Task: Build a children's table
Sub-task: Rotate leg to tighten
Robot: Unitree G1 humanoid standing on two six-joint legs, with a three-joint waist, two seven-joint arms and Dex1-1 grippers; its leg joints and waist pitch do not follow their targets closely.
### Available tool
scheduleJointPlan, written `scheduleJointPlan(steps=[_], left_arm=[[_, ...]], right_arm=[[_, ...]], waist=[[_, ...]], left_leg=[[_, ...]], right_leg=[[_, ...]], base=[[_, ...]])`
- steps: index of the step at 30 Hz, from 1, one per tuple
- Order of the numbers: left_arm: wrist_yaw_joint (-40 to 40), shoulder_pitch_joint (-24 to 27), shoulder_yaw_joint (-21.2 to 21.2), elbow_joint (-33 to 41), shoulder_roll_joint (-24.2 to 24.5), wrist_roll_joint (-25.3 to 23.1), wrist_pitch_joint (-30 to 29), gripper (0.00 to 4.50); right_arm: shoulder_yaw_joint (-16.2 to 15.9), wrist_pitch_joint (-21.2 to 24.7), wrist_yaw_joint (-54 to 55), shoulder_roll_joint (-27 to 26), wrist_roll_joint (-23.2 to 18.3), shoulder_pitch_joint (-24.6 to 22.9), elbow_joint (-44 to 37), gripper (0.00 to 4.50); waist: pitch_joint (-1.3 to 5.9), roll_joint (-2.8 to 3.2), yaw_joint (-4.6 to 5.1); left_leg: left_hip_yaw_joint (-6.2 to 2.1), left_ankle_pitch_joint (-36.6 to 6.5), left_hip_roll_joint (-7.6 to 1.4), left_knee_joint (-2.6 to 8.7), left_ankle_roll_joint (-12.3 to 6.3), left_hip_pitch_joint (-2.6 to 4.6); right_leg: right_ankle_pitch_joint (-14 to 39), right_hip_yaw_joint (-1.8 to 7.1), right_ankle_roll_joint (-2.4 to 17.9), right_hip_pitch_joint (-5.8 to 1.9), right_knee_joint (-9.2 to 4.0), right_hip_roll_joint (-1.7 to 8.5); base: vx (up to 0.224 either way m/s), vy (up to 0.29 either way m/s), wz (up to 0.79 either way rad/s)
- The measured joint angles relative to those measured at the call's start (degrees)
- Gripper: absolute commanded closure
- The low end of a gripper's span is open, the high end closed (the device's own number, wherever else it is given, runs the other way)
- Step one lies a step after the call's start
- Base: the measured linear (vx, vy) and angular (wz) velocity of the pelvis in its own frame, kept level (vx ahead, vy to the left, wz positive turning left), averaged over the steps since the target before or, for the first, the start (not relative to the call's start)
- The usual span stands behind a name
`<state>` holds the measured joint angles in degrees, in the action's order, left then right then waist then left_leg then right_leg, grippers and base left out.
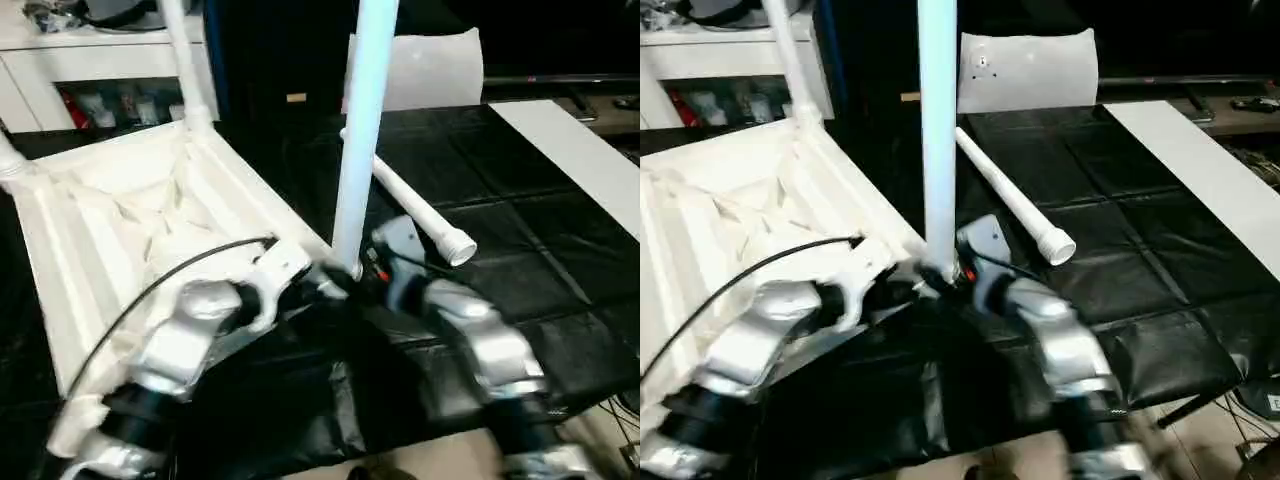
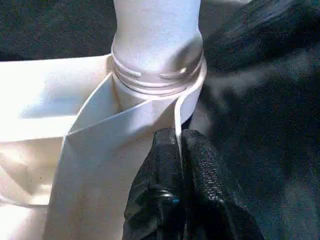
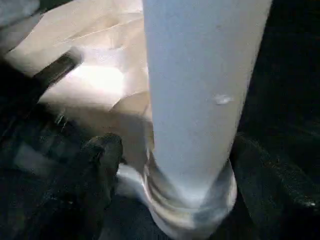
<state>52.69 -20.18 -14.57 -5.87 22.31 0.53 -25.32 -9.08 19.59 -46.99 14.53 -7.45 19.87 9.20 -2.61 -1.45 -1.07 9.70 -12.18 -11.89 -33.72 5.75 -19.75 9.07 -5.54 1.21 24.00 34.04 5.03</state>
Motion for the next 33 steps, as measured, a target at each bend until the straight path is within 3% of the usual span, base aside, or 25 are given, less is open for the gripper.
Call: scheduleJointPlan(steps=[3, 11, 15, 21, 33], left_arm=[[4.5, 0.1, -0.1, -0.6, 3.2, 0.4, 3.2, 4.50], [16.5, -1.9, -2.8, -5.1, 9.3, 1.9, 12.0, 4.50], [19.4, -3.2, -4.3, -6.5, 10.3, 1.2, 15.0, 4.50], [22.0, -4.5, -5.8, -7.7, 10.2, 0.8, 17.2, 4.50], [23.5, -5.8, -6.6, -10.4, 10.1, 0.9, 20.3, 4.50]], right_arm=[[0.0, -1.9, -5.3, 3.6, -0.2, 0.2, 0.9, 0.26], [-4.0, -5.6, -21.7, 8.9, -2.6, 4.6, 4.7, 0.26], [-4.9, -6.6, -25.8, 9.1, -3.8, 5.3, 5.9, 0.26], [-5.4, -6.9, -28.8, 7.8, -4.2, 7.6, 9.0, 0.79], [-6.6, -9.0, -30.9, 6.1, -4.2, 9.5, 13.6, 1.75]], waist=[[0.00, -0.01, -0.85], [0.03, -0.14, -2.80], [0.04, -0.15, -3.49], [0.05, -0.17, -4.15], [0.07, -0.19, -4.22]], left_leg=[[0.04, 0.0, -0.01, -0.08, 0.00, -0.01], [0.08, 0.0, 0.02, -0.29, -0.03, -0.17], [0.10, 0.0, 0.02, -0.34, -0.04, -0.13], [0.12, 0.0, 0.02, -0.44, -0.04, -0.13], [0.10, 0.0, 0.02, -0.60, -0.03, -0.14]], right_leg=[[0.0, -0.01, 0.0, -0.02, 0.05, 0.00], [-0.1, -0.02, 0.1, -0.07, 0.12, 0.07], [-0.1, -0.02, 0.1, -0.12, 0.17, 0.09], [-0.1, -0.01, 0.1, -0.11, 0.33, 0.13], [0.0, -0.02, 0.1, -0.12, 0.46, 0.16]], base=[[0.000, 0.000, 0.00], [0.000, 0.000, 0.00], [0.000, 0.000, 0.00], [0.000, 0.000, 0.00], [0.000, 0.000, 0.00]])
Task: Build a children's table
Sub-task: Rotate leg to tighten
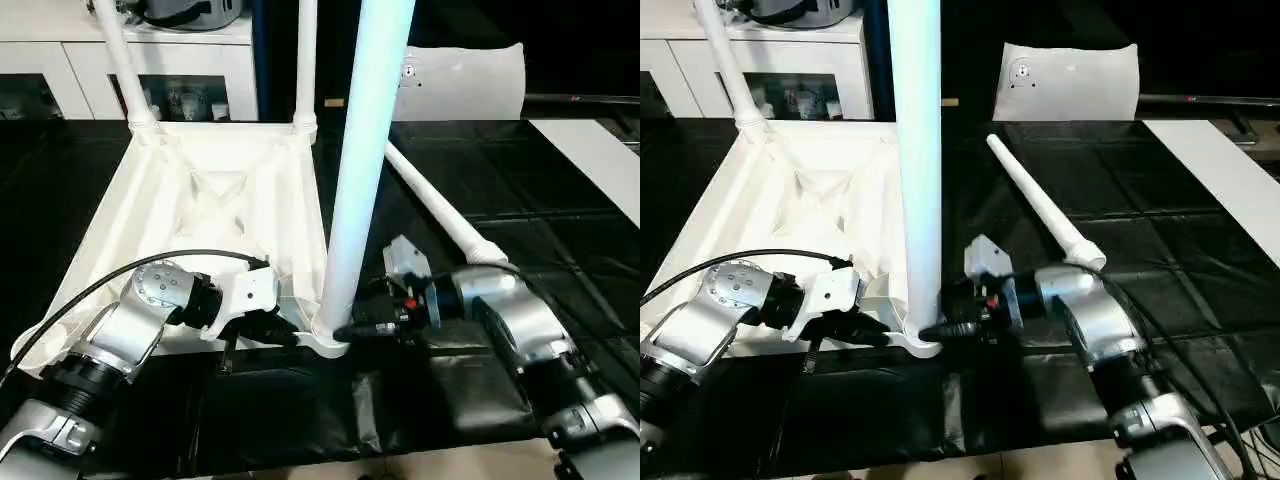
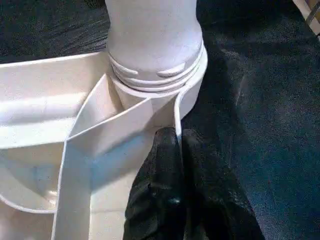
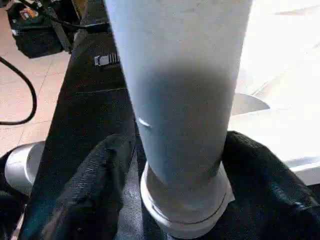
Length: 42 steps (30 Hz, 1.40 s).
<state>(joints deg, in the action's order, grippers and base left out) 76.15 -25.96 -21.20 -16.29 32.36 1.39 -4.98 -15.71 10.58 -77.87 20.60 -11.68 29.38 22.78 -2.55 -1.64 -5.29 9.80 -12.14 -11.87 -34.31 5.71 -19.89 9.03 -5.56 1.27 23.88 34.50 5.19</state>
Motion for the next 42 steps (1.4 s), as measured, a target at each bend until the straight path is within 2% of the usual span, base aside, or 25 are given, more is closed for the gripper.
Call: scheduleJointPlan(steps=[9, 15, 17, 22, 24, 26, 29, 31, 33, 35, 38, 39, 42], left_arm=[[0.7, -0.1, 0.0, -0.4, 0.1, 0.1, 0.4, 4.50], [-0.6, 0.9, 1.0, 0.9, -0.3, 0.2, -1.9, 4.50], [-2.3, 1.4, 1.2, 2.0, -0.9, 0.2, -3.8, 4.50], [-6.5, 2.0, 1.3, 2.6, -2.9, -0.1, -6.5, 4.50], [-7.2, 2.6, 1.3, 3.6, -3.2, -0.1, -7.5, 4.50], [-7.9, 3.0, 1.6, 4.4, -3.4, -0.1, -8.7, 4.50], [-11.0, 3.6, 2.2, 6.3, -4.7, -0.4, -12.3, 4.50], [-13.5, 3.8, 2.5, 7.6, -5.8, -0.6, -15.2, 4.50], [-17.1, 4.1, 3.0, 8.9, -7.5, -1.0, -18.7, 4.50], [-22.5, 4.4, 4.3, 9.6, -10.9, -1.7, -22.9, 4.50], [-29.0, 4.4, 6.2, 10.4, -14.0, -2.6, -27.0, 4.50], [-30.5, 4.4, 6.9, 10.5, -14.7, -2.8, -27.9, 4.50], [-37.0, 3.9, 9.2, 10.5, -18.4, -3.9, -31.3, 4.50]], right_arm=[[0.4, 0.0, 0.1, -0.6, -0.2, 0.1, 0.9, 2.50], [1.3, 0.1, 2.7, -1.1, -0.5, -2.3, -1.5, 2.58], [2.2, 2.2, 5.0, -1.5, -1.1, -3.6, -2.8, 2.03], [4.8, 5.4, 8.2, -1.4, -3.1, -6.3, -6.8, 1.62], [5.3, 5.6, 8.2, 0.7, -3.6, -8.4, -9.7, 1.53], [6.0, 5.8, 7.6, 2.7, -3.7, -10.4, -11.5, 1.20], [7.2, 5.8, 7.9, 3.7, -4.1, -12.8, -14.0, 1.07], [8.6, 5.8, 9.3, 3.9, -4.3, -14.2, -15.6, 0.84], [10.3, 6.3, 11.2, 4.2, -4.8, -14.8, -17.0, 0.62], [12.0, 7.1, 13.1, 4.7, -5.5, -16.5, -19.4, 0.47], [12.0, 7.6, 14.3, 4.9, -5.7, -18.4, -21.0, 0.26], [11.8, 7.8, 14.6, 4.9, -5.6, -18.8, -21.0, 0.13], [10.8, 8.0, 17.1, 3.6, -4.4, -19.2, -21.6, 0.13]], waist=[[0.00, 0.00, 0.03], [0.01, 0.01, -0.01], [0.01, 0.02, 0.02], [-0.02, 0.06, 0.33], [-0.03, 0.07, 0.32], [-0.04, 0.10, 0.39], [-0.07, 0.29, 0.60], [-0.07, 0.33, 1.17], [-0.07, 0.35, 2.16], [-0.02, 0.50, 2.76], [-0.01, 0.55, 4.26], [-0.01, 0.56, 4.62], [-0.01, 0.59, 5.41]], left_leg=[[0.01, 0.0, -0.01, 0.00, 0.00, 0.01], [0.00, 0.0, 0.00, 0.00, 0.00, 0.04], [0.00, 0.0, 0.00, -0.01, 0.01, 0.18], [-0.11, 0.0, 0.01, -0.01, 0.01, 0.74], [-0.13, 0.0, 0.01, 0.01, 0.01, 0.84], [-0.14, 0.0, 0.02, 0.02, 0.00, 0.85], [-0.13, 0.0, 0.01, 0.03, 0.00, 0.84], [-0.14, 0.0, 0.00, 0.04, 0.00, 0.83], [-0.16, 0.0, -0.01, 0.07, 0.00, 0.83], [-0.16, 0.0, -0.03, 0.11, -0.01, 0.81], [-0.19, -0.1, -0.09, 0.15, -0.03, 0.79], [-0.19, -0.1, -0.08, 0.15, -0.03, 0.76], [-0.20, -0.1, -0.09, 0.16, -0.04, 0.56]], right_leg=[[0.0, 0.00, 0.0, 0.00, 0.01, 0.00], [0.0, 0.00, 0.0, -0.03, 0.01, 0.00], [0.0, 0.01, 0.0, -0.14, 0.01, 0.01], [0.2, 0.07, -0.4, -0.58, -0.07, 0.01], [0.2, 0.08, -0.4, -0.77, -0.12, 0.00], [0.3, 0.08, -0.4, -0.81, -0.19, 0.00], [0.2, 0.08, -0.4, -0.80, -0.25, -0.01], [0.2, 0.07, -0.4, -0.78, -0.25, -0.03], [0.2, 0.06, -0.4, -0.77, -0.27, -0.05], [0.2, 0.05, -0.4, -0.77, -0.37, -0.10], [0.2, 0.02, -0.4, -0.70, -0.42, -0.22], [0.2, 0.01, -0.4, -0.65, -0.42, -0.26], [0.2, -0.01, -0.4, -0.48, -0.45, -0.37]], base=[[0.000, 0.000, 0.00], [0.000, 0.000, 0.00], [0.000, 0.000, 0.00], [0.000, 0.000, 0.00], [0.000, 0.000, 0.00], [0.000, 0.000, 0.00], [0.000, 0.000, 0.00], [0.000, 0.000, 0.00], [0.000, 0.000, 0.00], [0.000, 0.000, 0.00], [0.000, 0.000, 0.00], [0.000, 0.000, 0.00], [0.000, 0.000, 0.00]])
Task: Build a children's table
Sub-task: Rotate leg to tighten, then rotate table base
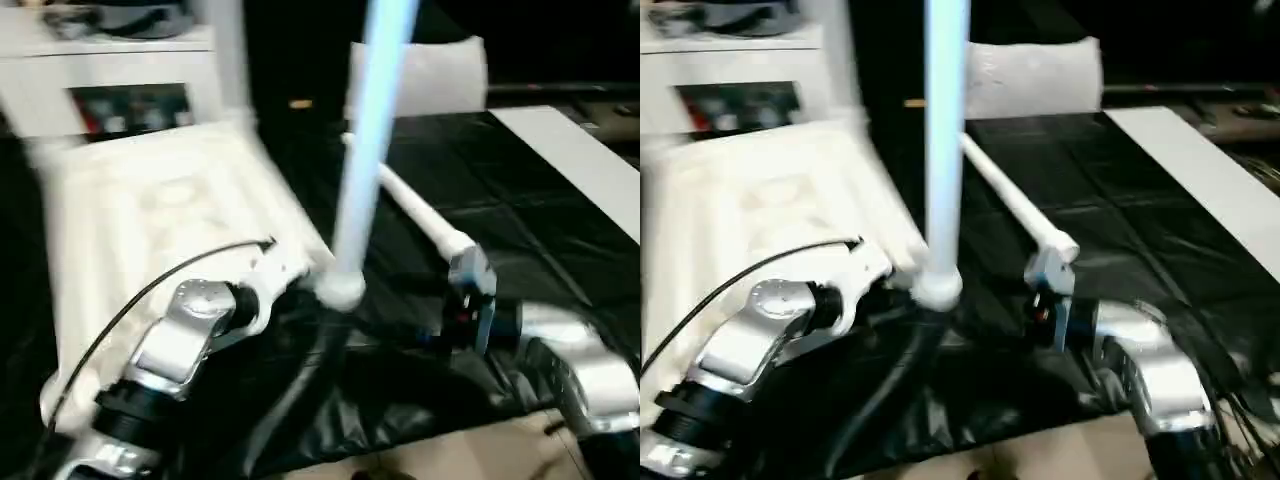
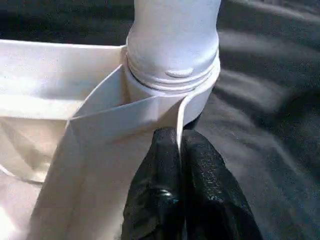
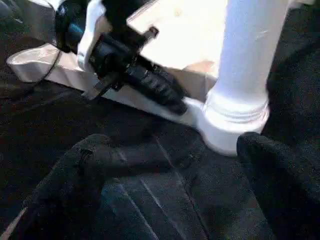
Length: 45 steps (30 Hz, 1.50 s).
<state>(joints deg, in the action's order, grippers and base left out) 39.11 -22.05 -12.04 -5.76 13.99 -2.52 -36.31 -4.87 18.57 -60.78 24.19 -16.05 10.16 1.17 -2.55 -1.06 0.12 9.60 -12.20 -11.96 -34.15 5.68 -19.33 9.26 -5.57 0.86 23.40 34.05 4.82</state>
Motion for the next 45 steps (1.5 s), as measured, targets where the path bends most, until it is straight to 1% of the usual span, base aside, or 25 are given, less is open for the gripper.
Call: scheduleJointPlan(steps=[2, 5, 7, 9, 10, 11, 13, 15, 16, 19, 22, 24, 25, 26, 27, 28, 29, 30, 31, 32, 33, 37, 40, 42, 45], left_arm=[[-2.3, -0.3, 0.5, 0.0, -1.0, -0.1, -0.9, 4.50], [-6.7, -1.5, 1.3, -1.4, -2.9, -0.5, -0.9, 4.50], [-7.9, -2.9, 2.3, -4.7, -3.7, -0.2, 1.2, 4.50], [-7.8, -4.1, 3.1, -8.1, -4.0, 0.7, 4.9, 4.07], [-7.2, -4.4, 3.6, -9.1, -4.1, 1.2, 6.9, 4.07], [-6.0, -5.4, 4.5, -9.2, -4.2, 2.5, 9.7, 3.96], [-4.4, -8.0, 4.9, -8.9, -4.0, 3.6, 12.7, 3.85], [-4.1, -9.6, 5.7, -7.8, -3.3, 4.2, 15.0, 3.61], [-4.1, -9.8, 6.2, -7.4, -3.2, 4.5, 15.3, 3.61], [-4.4, -9.2, 8.0, -5.1, -1.9, 5.7, 14.3, 3.61], [-5.2, -7.5, 9.7, -1.8, 3.5, 4.8, 11.9, 3.61], [-5.8, -4.3, 10.3, 2.3, 10.6, 1.2, 8.5, 3.61], [-5.8, -3.2, 11.6, 3.1, 12.6, -0.1, 7.1, 3.77], [-5.6, -0.8, 12.7, 5.0, 16.1, -1.9, 4.7, 3.89], [-5.1, 2.4, 13.6, 7.6, 20.4, -3.3, 2.1, 3.97], [-4.5, 4.7, 14.6, 8.6, 23.6, -4.5, -0.4, 4.00], [-4.2, 6.0, 16.3, 9.2, 25.5, -5.6, -2.8, 4.17], [-4.0, 7.0, 17.1, 9.9, 26.9, -6.2, -3.9, 4.29], [-3.8, 7.6, 17.7, 10.3, 27.6, -6.5, -4.7, 4.29], [-3.7, 8.8, 18.0, 10.9, 29.3, -6.8, -5.5, 4.46], [-3.7, 9.3, 18.1, 11.3, 30.1, -7.1, -5.8, 4.49], [-3.2, 12.9, 16.4, 12.1, 33.1, -8.7, -7.3, 4.49], [-2.3, 15.0, 14.6, 13.9, 33.2, -8.9, -10.8, 4.49], [-1.2, 16.1, 13.1, 16.1, 34.4, -9.0, -13.5, 4.49], [-0.5, 17.4, 11.6, 17.4, 36.7, -9.3, -14.7, 4.49]], right_arm=[[-0.4, 0.0, 1.0, -0.9, 0.4, 0.0, -0.1, 0.13], [-0.8, 0.0, 4.3, -1.8, 1.9, 0.5, -0.1, 0.13], [-1.3, 0.1, 6.2, -2.8, 2.3, 1.2, 0.0, 0.13], [-1.5, 0.2, 8.7, -4.1, 3.2, 1.6, 0.1, 0.00], [-1.5, 0.3, 10.3, -4.8, 3.7, 1.8, 0.4, 0.00], [-1.5, 0.3, 12.7, -6.1, 4.8, 1.9, 1.1, 0.00], [-2.1, 0.2, 15.6, -7.5, 6.2, 2.1, 2.0, 0.00], [-3.0, 0.1, 18.9, -9.2, 8.1, 3.1, 2.6, 0.00], [-3.3, 0.1, 20.2, -9.8, 8.7, 3.4, 2.6, 0.00], [-4.6, 2.5, 23.7, -11.6, 10.2, 4.4, 3.7, 0.00], [-6.3, 3.2, 25.5, -13.3, 11.5, 4.9, 4.8, 0.00], [-6.9, 2.4, 28.4, -15.6, 13.3, 6.7, 7.1, 0.00], [-7.0, 2.0, 29.3, -16.0, 13.7, 7.1, 7.6, 0.00], [-7.0, 2.0, 30.7, -17.0, 14.4, 8.3, 9.0, 0.00], [-7.4, 2.1, 32.0, -17.9, 14.8, 9.6, 10.6, 0.00], [-7.5, 2.1, 33.0, -18.5, 15.3, 10.2, 11.4, 0.00], [-7.5, 2.1, 33.9, -18.7, 15.7, 10.4, 12.1, 0.00], [-7.6, 2.3, 34.4, -19.0, 15.8, 10.8, 13.3, 0.00], [-7.7, 2.4, 34.8, -19.1, 15.9, 11.0, 14.0, 0.00], [-8.0, 2.5, 35.3, -19.6, 16.0, 12.1, 15.5, 0.00], [-8.2, 2.5, 35.6, -20.2, 16.0, 12.7, 16.2, 0.00], [-8.7, 2.2, 37.0, -21.9, 17.0, 16.0, 20.6, 0.00], [-8.5, 1.7, 37.9, -22.8, 17.1, 17.7, 23.3, 0.00], [-8.4, 1.0, 38.4, -23.5, 17.1, 19.2, 25.8, 0.00], [-8.5, -0.2, 38.7, -24.1, 17.1, 20.6, 28.5, 0.00]], waist=[[0.01, 0.02, 0.02], [0.01, 0.01, -0.33], [0.01, 0.01, -0.44], [0.01, 0.01, -0.63], [-0.04, -0.08, -0.75], [-0.08, -0.24, -1.18], [-0.05, -0.30, -1.97], [-0.04, -0.29, -2.27], [-0.04, -0.31, -2.34], [-0.05, -0.33, -2.29], [-0.10, -0.23, -1.93], [-0.11, -0.23, -1.28], [-0.12, -0.21, -1.33], [-0.12, -0.23, -1.35], [-0.11, -0.26, -0.85], [-0.12, -0.28, -0.69], [-0.11, -0.33, -1.08], [-0.09, -0.36, -1.67], [-0.10, -0.41, -2.27], [-0.10, -0.42, -2.49], [-0.10, -0.47, -2.63], [-0.05, -0.54, -2.38], [-0.09, -0.49, -2.23], [-0.09, -0.51, -2.04], [-0.07, -0.53, -1.86]], left_leg=[[-0.02, 0.0, 0.00, 0.00, -0.01, -0.29], [-0.01, 0.1, -0.03, -0.07, -0.11, -0.84], [0.03, 0.1, -0.01, -0.09, -0.15, -0.86], [0.02, 0.1, -0.01, -0.09, -0.15, -0.93], [0.03, 0.1, -0.01, -0.09, -0.18, -0.97], [0.00, 0.1, -0.04, -0.10, -0.20, -1.07], [0.03, 0.1, -0.10, -0.09, -0.19, -1.03], [0.07, 0.1, -0.05, -0.07, -0.08, -0.92], [0.07, 0.0, -0.03, -0.07, -0.04, -0.85], [0.08, 0.0, 0.00, -0.08, -0.01, -0.81], [0.06, 0.0, -0.05, -0.06, 0.02, -0.76], [-0.03, 0.1, -0.20, -0.03, 0.08, -0.69], [-0.02, 0.1, -0.21, -0.02, 0.15, -0.71], [0.00, 0.1, -0.25, 0.00, 0.19, -0.70], [-0.03, 0.1, -0.35, 0.00, 0.22, -0.64], [-0.04, 0.1, -0.46, -0.01, 0.25, -0.65], [-0.02, 0.1, -0.46, -0.02, 0.30, -0.63], [-0.04, 0.1, -0.46, -0.05, 0.31, -0.57], [-0.04, 0.1, -0.43, -0.08, 0.31, -0.60], [-0.02, 0.1, -0.41, -0.09, 0.30, -0.60], [-0.02, 0.1, -0.40, -0.12, 0.30, -0.60], [-0.04, 0.1, -0.39, -0.15, 0.33, -0.60], [-0.06, 0.2, -0.44, -0.15, 0.40, -0.59], [-0.07, 0.2, -0.46, -0.15, 0.51, -0.58], [-0.11, 0.3, -0.46, -0.15, 0.52, -0.48]], right_leg=[[0.0, 0.00, 0.0, 0.25, -0.01, -0.02], [-0.2, -0.01, 0.2, 0.65, -0.02, -0.03], [-0.2, -0.02, 0.3, 0.65, -0.03, -0.02], [-0.2, -0.06, 0.3, 0.67, -0.05, -0.02], [-0.2, -0.06, 0.3, 0.70, -0.04, -0.02], [-0.2, -0.14, 0.4, 0.75, -0.04, -0.03], [-0.2, -0.14, 0.4, 0.72, -0.04, 0.02], [-0.2, -0.11, 0.4, 0.63, 0.01, 0.12], [-0.2, -0.10, 0.4, 0.56, 0.01, 0.15], [-0.2, -0.06, 0.3, 0.55, 0.03, 0.18], [-0.2, -0.05, 0.3, 0.59, 0.12, 0.10], [-0.2, -0.02, 0.3, 0.62, 0.12, -0.08], [-0.2, -0.03, 0.3, 0.61, 0.12, -0.11], [-0.2, 0.01, 0.3, 0.61, 0.10, -0.19], [-0.2, 0.05, 0.3, 0.63, 0.13, -0.26], [-0.2, 0.08, 0.3, 0.62, 0.08, -0.40], [-0.2, 0.01, 0.4, 0.61, 0.07, -0.40], [-0.3, 0.01, 0.5, 0.63, 0.06, -0.40], [-0.3, 0.07, 0.6, 0.60, 0.05, -0.40], [-0.3, 0.15, 0.6, 0.59, 0.07, -0.39], [-0.3, 0.17, 0.6, 0.57, 0.08, -0.39], [-0.2, 0.22, 0.4, 0.47, 0.11, -0.40], [-0.3, 0.21, 0.5, 0.47, 0.16, -0.47], [-0.3, 0.22, 0.5, 0.48, 0.30, -0.49], [-0.3, 0.22, 0.5, 0.48, 0.38, -0.51]], base=[[0.000, 0.000, 0.00], [0.000, 0.000, 0.00], [0.000, 0.000, 0.00], [0.000, 0.000, 0.00], [0.000, 0.000, 0.00], [0.000, 0.000, 0.00], [0.000, 0.000, 0.00], [0.000, 0.000, 0.00], [0.000, 0.000, 0.00], [0.000, 0.000, 0.00], [0.000, 0.000, 0.00], [0.000, 0.000, 0.00], [0.000, 0.000, 0.00], [0.000, 0.000, 0.00], [0.000, 0.000, 0.00], [0.000, 0.000, 0.00], [0.000, 0.000, 0.00], [0.000, 0.000, 0.00], [0.000, 0.000, 0.00], [0.000, 0.000, 0.00], [0.000, 0.000, 0.00], [0.000, 0.000, 0.00], [0.000, 0.000, 0.00], [0.000, 0.000, 0.00], [0.000, 0.000, 0.00]])
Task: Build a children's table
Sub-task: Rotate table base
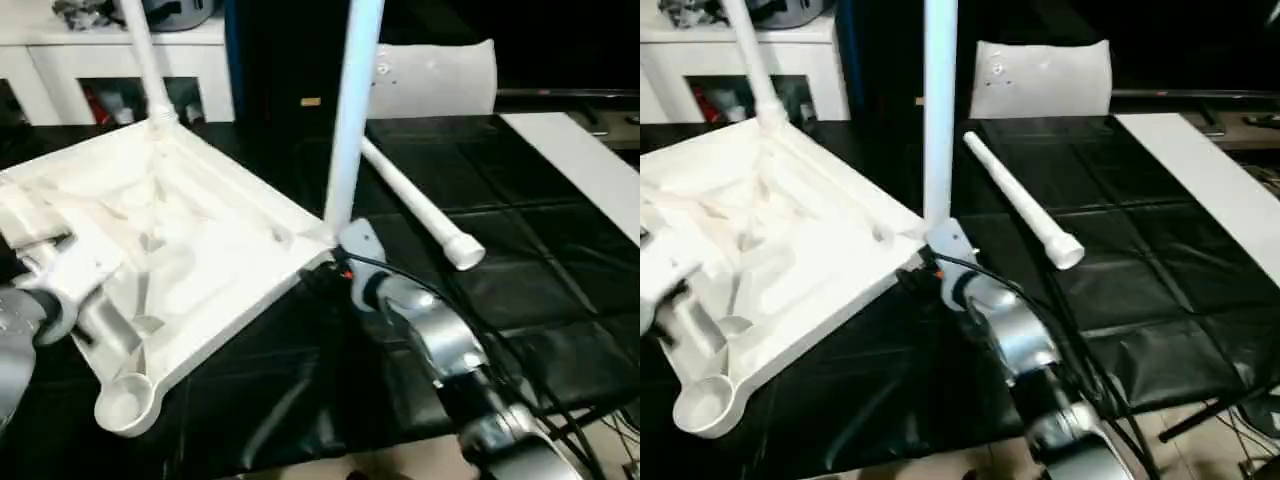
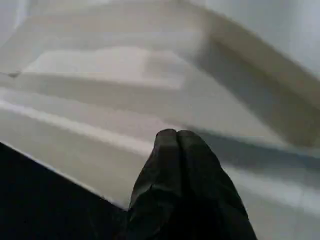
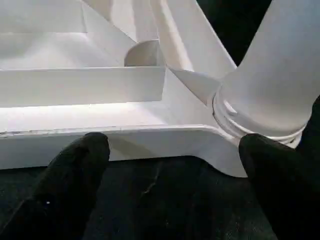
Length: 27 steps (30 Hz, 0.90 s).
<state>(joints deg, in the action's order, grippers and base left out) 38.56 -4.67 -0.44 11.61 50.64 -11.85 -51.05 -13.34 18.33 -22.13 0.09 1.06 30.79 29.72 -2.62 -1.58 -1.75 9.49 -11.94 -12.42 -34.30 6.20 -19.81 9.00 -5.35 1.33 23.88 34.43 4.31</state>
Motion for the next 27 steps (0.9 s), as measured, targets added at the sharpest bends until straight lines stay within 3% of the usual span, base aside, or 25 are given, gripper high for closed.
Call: scheduleJointPlan(steps=[4, 9, 15, 20, 27], left_arm=[[1.8, 1.8, 0.0, 1.6, 0.9, 0.4, -2.0, 4.49], [9.5, 2.6, -0.8, 7.6, -3.6, 11.0, -6.4, 4.49], [13.7, 2.3, -2.3, 10.9, -5.7, 16.1, -8.7, 4.49], [13.4, -1.3, -5.0, 10.8, -12.2, 18.4, -9.8, 4.49], [7.4, -7.2, -8.9, 5.5, -20.3, 17.8, -7.8, 4.49]], right_arm=[[0.1, -2.0, 0.4, -0.9, 0.0, 1.4, 3.2, 0.00], [1.2, -3.6, 0.5, -2.0, 0.0, 4.3, 8.9, 0.00], [1.8, -5.0, 0.5, -2.0, 0.2, 5.0, 12.4, 0.00], [2.2, -5.5, 0.4, -1.8, 0.9, 5.5, 13.9, 0.00], [3.4, -6.6, 1.1, -1.2, 1.4, 6.9, 15.6, 0.00]], waist=[[-0.01, 0.00, 0.07], [-0.05, -0.11, -0.07], [-0.01, -0.28, 0.33], [0.09, -0.44, 1.62], [0.04, -0.37, 2.36]], left_leg=[[-0.16, 0.0, 0.02, 0.00, 0.00, 0.11], [-0.38, 0.0, 0.09, -0.04, 0.02, 0.40], [-0.39, 0.0, 0.13, -0.04, 0.03, 0.21], [-0.23, 0.0, 0.15, -0.02, 0.03, -0.13], [-0.03, 0.0, 0.21, -0.02, 0.06, -0.17]], right_leg=[[0.0, 0.02, 0.0, -0.04, 0.00, -0.02], [-0.1, 0.11, 0.1, -0.05, 0.05, -0.01], [-0.1, 0.16, 0.1, -0.04, 0.07, -0.02], [-0.2, 0.17, 0.4, 0.15, 0.07, -0.06], [-0.2, 0.15, 0.4, 0.23, 0.07, -0.13]], base=[[0.000, 0.000, 0.00], [0.000, 0.000, 0.00], [0.000, 0.000, 0.00], [0.000, 0.000, 0.00], [0.000, 0.000, 0.00]])
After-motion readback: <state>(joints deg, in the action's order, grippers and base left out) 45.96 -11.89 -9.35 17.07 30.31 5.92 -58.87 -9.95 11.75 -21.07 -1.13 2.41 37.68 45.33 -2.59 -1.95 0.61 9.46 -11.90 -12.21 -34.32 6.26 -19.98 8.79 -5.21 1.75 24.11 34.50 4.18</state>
